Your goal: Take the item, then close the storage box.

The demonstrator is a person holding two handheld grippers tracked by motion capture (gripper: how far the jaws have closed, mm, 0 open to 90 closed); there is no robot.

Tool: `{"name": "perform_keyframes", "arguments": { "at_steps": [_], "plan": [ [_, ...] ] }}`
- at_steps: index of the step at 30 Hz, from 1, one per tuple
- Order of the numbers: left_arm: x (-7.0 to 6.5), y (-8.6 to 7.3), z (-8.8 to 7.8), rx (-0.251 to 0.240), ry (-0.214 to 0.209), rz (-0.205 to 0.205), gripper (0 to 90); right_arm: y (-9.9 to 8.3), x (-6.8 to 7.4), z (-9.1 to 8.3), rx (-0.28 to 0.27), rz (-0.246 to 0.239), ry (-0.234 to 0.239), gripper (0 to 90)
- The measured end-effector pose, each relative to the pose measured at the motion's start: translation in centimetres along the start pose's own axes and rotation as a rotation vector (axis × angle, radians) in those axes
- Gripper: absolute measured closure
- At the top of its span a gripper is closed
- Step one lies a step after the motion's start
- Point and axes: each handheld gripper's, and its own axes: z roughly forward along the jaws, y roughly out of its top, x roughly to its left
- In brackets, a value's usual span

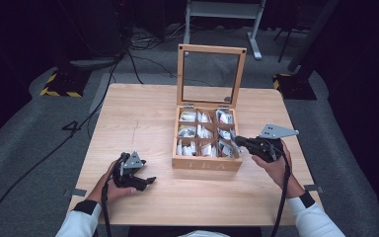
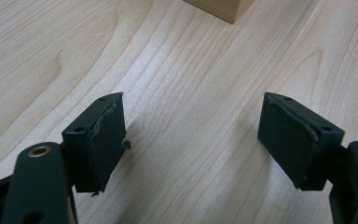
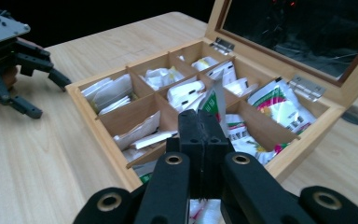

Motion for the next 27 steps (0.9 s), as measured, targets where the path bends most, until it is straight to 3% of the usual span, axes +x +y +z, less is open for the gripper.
{"name": "perform_keyframes", "arguments": {
  "at_steps": [9,27],
  "plan": [
    [0.0,0.0,0.0,0.000,0.002,-0.001,23.7,0.5,-0.2,-0.8,-0.043,-0.010,0.002,90.0],
    [0.0,0.0,0.0,0.000,0.001,0.000,23.6,1.4,1.1,-2.3,-0.099,-0.057,0.053,90.0]
  ]
}}
